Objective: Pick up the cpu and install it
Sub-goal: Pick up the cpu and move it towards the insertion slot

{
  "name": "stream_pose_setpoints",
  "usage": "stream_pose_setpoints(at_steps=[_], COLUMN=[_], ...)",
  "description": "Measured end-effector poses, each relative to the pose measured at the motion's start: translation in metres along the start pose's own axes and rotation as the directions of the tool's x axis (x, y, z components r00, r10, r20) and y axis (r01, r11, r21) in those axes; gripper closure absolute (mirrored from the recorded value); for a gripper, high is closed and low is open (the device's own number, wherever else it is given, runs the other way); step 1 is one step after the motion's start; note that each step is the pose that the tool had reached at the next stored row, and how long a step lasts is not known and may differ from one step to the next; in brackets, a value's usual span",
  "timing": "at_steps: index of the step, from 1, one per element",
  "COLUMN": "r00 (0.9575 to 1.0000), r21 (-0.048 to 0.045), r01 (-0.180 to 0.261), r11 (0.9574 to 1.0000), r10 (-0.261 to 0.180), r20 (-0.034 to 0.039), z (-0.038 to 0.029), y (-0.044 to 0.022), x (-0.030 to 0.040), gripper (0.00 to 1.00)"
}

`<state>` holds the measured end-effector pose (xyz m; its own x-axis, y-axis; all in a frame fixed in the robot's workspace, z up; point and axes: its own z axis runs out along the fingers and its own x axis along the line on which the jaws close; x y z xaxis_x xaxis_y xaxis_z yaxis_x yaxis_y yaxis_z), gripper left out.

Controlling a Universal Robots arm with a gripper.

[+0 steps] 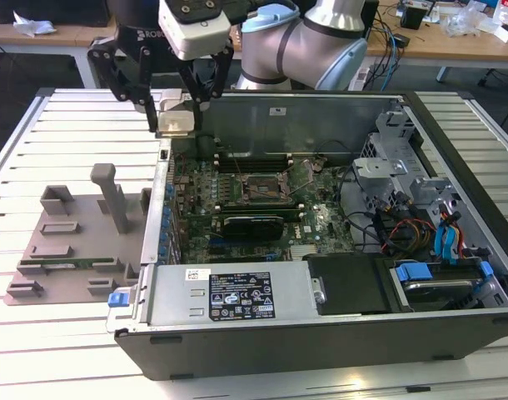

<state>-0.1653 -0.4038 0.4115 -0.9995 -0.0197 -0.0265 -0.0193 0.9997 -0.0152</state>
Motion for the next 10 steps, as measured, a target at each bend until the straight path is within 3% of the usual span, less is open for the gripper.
stream_pose_setpoints(at_steps=[5,10], r00=[1.0000,1.0000], r21=[0.0002,0.0001], r01=[0.000,0.000], r11=[1.0000,1.0000], r10=[0.000,0.000], r20=[-0.0002,-0.0008], z=[0.0022,0.0089], y=[0.0005,0.0013], x=[-0.0074,-0.0136], gripper=[0.45,0.45])
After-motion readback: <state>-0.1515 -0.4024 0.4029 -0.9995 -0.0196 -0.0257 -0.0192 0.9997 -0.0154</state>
